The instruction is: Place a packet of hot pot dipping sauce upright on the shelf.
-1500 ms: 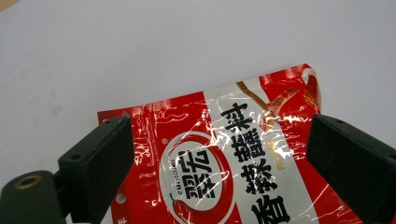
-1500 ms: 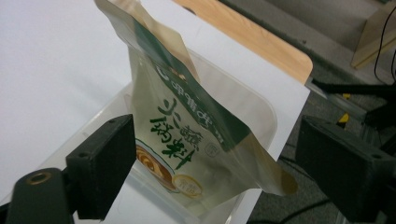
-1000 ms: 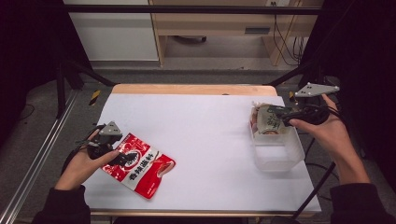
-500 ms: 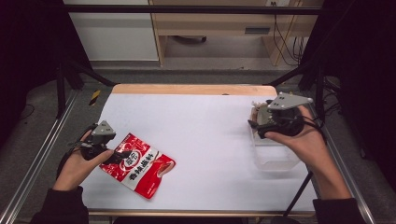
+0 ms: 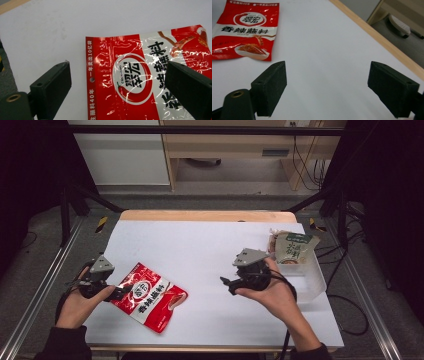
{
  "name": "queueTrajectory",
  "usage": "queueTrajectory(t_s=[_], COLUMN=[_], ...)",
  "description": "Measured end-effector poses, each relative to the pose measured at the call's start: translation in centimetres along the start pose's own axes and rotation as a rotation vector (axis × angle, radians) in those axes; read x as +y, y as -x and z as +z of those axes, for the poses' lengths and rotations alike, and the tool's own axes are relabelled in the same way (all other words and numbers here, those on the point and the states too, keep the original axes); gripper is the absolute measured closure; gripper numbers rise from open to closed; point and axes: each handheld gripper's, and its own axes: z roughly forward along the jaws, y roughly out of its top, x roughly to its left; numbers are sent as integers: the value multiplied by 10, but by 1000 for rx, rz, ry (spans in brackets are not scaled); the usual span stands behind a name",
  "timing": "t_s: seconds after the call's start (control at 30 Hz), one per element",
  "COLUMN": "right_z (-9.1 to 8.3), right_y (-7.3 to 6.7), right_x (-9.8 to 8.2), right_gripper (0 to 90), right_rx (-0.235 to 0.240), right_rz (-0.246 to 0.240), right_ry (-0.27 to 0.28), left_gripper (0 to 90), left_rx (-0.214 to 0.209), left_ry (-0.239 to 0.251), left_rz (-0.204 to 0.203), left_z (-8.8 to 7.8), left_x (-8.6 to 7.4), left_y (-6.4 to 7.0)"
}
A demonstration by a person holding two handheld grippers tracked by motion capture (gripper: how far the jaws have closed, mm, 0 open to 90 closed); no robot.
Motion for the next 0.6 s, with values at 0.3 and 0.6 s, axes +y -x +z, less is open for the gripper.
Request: queueTrajectory(t_s=[0.3, 0.6], right_z=[39, 61], right_y=[-34, -59], right_x=[-14, -35], right_gripper=[185, 207], right_rx=[48, 69], right_rz=[23, 48], right_ry=[-6, -3], left_gripper=[74, 130], left_rx=[21, 5], left_ry=[-13, -34], left_rz=[-25, -70], left_z=[-4, -3], left_x=[-14, -28], left_y=[-7, -20])
